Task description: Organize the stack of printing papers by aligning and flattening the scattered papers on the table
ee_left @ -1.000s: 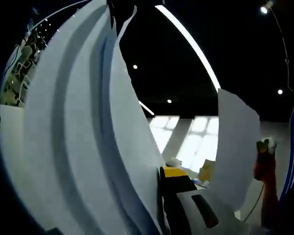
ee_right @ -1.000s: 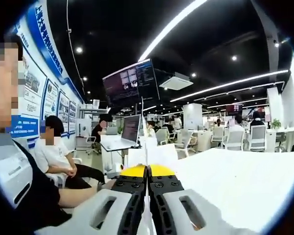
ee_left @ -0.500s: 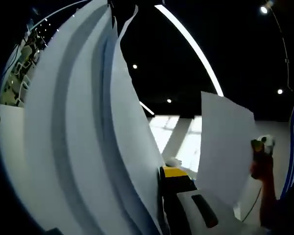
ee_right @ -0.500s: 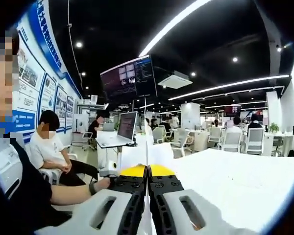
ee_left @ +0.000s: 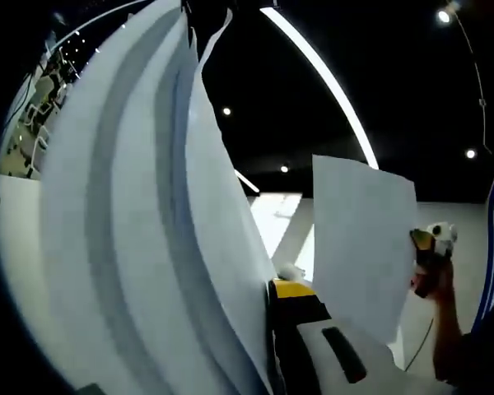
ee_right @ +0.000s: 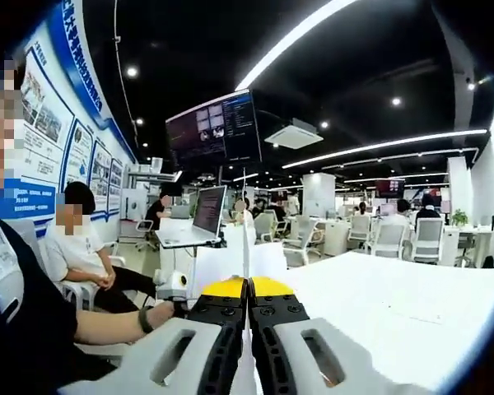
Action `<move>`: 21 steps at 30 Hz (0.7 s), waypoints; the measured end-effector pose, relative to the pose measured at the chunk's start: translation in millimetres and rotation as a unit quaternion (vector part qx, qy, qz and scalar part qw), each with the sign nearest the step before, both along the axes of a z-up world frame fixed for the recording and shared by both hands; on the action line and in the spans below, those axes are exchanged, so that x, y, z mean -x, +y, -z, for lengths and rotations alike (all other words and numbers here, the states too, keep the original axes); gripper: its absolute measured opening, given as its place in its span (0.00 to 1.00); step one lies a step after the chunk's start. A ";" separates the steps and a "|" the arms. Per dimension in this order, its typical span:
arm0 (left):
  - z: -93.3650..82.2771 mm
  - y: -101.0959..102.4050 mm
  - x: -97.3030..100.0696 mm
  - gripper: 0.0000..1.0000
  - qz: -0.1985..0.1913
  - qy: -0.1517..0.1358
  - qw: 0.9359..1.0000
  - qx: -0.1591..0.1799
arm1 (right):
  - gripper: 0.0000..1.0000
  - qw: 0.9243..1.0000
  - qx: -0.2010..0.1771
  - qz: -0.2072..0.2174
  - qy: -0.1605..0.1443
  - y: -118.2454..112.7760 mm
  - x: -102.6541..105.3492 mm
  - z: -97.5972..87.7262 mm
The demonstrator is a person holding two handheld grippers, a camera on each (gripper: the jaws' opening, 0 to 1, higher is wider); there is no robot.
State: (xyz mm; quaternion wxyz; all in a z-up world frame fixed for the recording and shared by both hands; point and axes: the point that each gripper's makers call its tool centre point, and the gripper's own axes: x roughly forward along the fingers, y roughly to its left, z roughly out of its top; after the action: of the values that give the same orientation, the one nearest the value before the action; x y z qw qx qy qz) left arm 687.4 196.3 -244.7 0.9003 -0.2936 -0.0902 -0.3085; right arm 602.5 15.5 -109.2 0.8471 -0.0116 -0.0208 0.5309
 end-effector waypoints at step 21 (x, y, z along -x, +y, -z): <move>0.0 -1.4 1.1 0.08 0.002 0.000 1.000 0.000 | 0.00 1.000 -0.012 -0.005 -0.002 11.5 -24.5 4.0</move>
State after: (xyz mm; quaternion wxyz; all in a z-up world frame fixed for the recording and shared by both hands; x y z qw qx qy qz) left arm 686.3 194.9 -244.8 0.8998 -0.2935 -0.0896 -0.3103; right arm 627.0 27.1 -113.2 0.8446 -0.0019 -0.0291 0.5346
